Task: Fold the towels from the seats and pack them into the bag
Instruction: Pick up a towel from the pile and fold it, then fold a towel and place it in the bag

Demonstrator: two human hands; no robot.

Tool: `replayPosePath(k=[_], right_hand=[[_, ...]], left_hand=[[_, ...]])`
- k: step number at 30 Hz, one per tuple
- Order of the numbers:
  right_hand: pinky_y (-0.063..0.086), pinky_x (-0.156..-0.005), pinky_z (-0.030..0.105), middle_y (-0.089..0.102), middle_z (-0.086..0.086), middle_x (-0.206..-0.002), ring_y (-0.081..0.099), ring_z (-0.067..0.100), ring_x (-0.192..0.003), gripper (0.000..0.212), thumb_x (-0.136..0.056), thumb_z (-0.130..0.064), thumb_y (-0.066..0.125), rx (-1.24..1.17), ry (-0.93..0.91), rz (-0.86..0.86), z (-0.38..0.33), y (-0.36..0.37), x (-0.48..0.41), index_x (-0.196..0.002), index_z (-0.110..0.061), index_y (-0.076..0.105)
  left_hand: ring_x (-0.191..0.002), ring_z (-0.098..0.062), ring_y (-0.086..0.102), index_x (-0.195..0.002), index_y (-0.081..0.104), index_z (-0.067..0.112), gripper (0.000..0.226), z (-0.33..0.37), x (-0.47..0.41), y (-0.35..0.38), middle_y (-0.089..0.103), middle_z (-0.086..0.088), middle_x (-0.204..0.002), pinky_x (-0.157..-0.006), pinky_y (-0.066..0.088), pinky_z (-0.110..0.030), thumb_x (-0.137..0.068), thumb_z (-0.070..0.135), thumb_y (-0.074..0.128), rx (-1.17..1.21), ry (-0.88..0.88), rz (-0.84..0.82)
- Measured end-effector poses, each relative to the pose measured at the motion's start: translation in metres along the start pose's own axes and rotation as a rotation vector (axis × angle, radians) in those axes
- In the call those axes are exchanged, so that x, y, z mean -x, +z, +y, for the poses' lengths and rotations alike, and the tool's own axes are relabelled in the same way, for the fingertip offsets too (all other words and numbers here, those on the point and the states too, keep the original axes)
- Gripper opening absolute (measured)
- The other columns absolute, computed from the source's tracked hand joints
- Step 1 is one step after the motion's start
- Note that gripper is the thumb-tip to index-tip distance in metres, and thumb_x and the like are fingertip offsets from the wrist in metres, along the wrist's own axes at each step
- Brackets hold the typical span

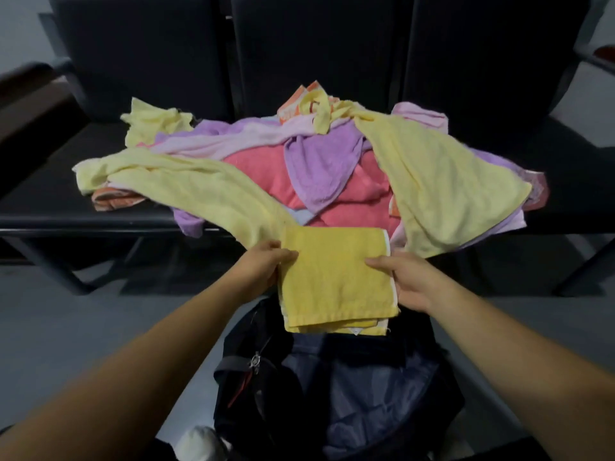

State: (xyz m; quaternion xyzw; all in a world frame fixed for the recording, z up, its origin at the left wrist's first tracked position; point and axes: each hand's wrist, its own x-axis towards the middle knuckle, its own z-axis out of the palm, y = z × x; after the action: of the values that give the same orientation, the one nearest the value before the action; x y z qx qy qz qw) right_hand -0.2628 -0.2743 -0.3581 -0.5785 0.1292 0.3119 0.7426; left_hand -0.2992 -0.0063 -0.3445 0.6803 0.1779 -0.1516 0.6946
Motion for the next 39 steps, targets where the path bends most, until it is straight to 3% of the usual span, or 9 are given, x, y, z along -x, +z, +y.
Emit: replayPosePath(k=[4,10,17,21,25,27,32,37,39], right_hand=[[0.056,-0.089,0.047,0.073,0.022,-0.114,0.070,0.037,-0.107,0.031,-0.093,-0.003,0.065,0.100,0.210,0.090,0.049,-0.018,-0.019,-0.123,0.004,0.064],[0.056,-0.077,0.044,0.073,0.020,-0.112,0.070,0.035,-0.103,0.024,-0.095,-0.005,0.065,0.131,0.414,0.206,0.123,-0.032,-0.059,-0.118,0.000,0.067],[0.052,-0.097,0.057,0.070,0.023,-0.118,0.068,0.040,-0.107,0.027,-0.093,-0.008,0.069,0.225,0.556,0.262,0.200,-0.046,-0.120,-0.118,0.001,0.068],[0.053,-0.097,0.058,0.069,0.022,-0.119,0.068,0.039,-0.106,0.045,-0.079,-0.016,0.083,0.245,0.544,0.300,0.246,-0.043,-0.154,-0.117,0.001,0.066],[0.055,-0.093,0.056,0.071,0.021,-0.108,0.069,0.037,-0.099,0.012,-0.088,-0.006,0.076,0.223,0.450,0.370,0.255,-0.010,-0.162,-0.095,-0.002,0.066],[0.056,-0.091,0.050,0.070,0.017,-0.106,0.068,0.034,-0.096,0.014,-0.091,-0.007,0.072,0.232,0.414,0.384,0.261,0.003,-0.169,-0.103,-0.005,0.066],[0.055,-0.090,0.040,0.066,0.017,-0.123,0.065,0.033,-0.105,0.045,-0.088,-0.008,0.073,0.477,0.393,0.399,0.280,0.006,-0.178,-0.130,-0.001,0.058],[0.053,-0.088,0.042,0.067,0.024,-0.116,0.065,0.037,-0.105,0.039,-0.090,-0.005,0.067,0.580,0.330,0.439,0.247,0.002,-0.155,-0.126,0.008,0.059],[0.051,-0.087,0.046,0.065,0.029,-0.106,0.064,0.042,-0.102,0.027,-0.090,-0.005,0.066,0.622,0.296,0.413,0.224,0.002,-0.147,-0.111,0.013,0.063]], left_hand=[[-0.112,-0.031,0.067,-0.125,0.062,0.008,0.027,-0.056,-0.012,0.001,0.070,-0.014,-0.121,-0.098,0.054,-0.049,-0.099,0.006,0.059,-0.122,-0.166,-0.104],[-0.104,-0.024,0.067,-0.133,0.057,0.022,0.033,-0.139,-0.047,0.008,0.068,-0.006,-0.117,-0.078,0.059,-0.040,-0.101,0.016,0.059,-0.205,-0.295,-0.060],[-0.108,-0.026,0.064,-0.131,0.058,0.023,0.034,-0.228,-0.088,0.002,0.066,-0.008,-0.122,-0.093,0.056,-0.046,-0.098,0.029,0.062,-0.346,-0.407,0.034],[-0.114,-0.029,0.061,-0.138,0.054,0.016,0.042,-0.256,-0.103,-0.013,0.065,-0.010,-0.126,-0.100,0.050,-0.043,-0.099,0.032,0.060,-0.466,-0.411,0.097],[-0.124,-0.034,0.054,-0.146,0.046,0.012,0.048,-0.268,-0.116,-0.026,0.059,-0.015,-0.135,-0.102,0.046,-0.040,-0.103,0.029,0.055,-0.505,-0.389,0.213],[-0.132,-0.035,0.049,-0.151,0.040,0.010,0.052,-0.273,-0.121,-0.031,0.053,-0.016,-0.144,-0.106,0.040,-0.040,-0.104,0.029,0.053,-0.506,-0.393,0.250],[-0.136,-0.036,0.045,-0.156,0.028,0.012,0.059,-0.280,-0.117,-0.036,0.047,-0.018,-0.148,-0.113,0.035,-0.043,-0.101,0.012,0.050,-0.640,-0.422,0.154],[-0.124,-0.037,0.054,-0.150,0.033,0.010,0.051,-0.261,-0.105,-0.031,0.054,-0.021,-0.137,-0.102,0.044,-0.042,-0.101,0.010,0.046,-0.731,-0.455,0.135],[-0.125,-0.037,0.053,-0.145,0.035,0.005,0.045,-0.244,-0.100,-0.029,0.052,-0.022,-0.138,-0.104,0.044,-0.043,-0.102,0.011,0.044,-0.784,-0.492,0.084]])
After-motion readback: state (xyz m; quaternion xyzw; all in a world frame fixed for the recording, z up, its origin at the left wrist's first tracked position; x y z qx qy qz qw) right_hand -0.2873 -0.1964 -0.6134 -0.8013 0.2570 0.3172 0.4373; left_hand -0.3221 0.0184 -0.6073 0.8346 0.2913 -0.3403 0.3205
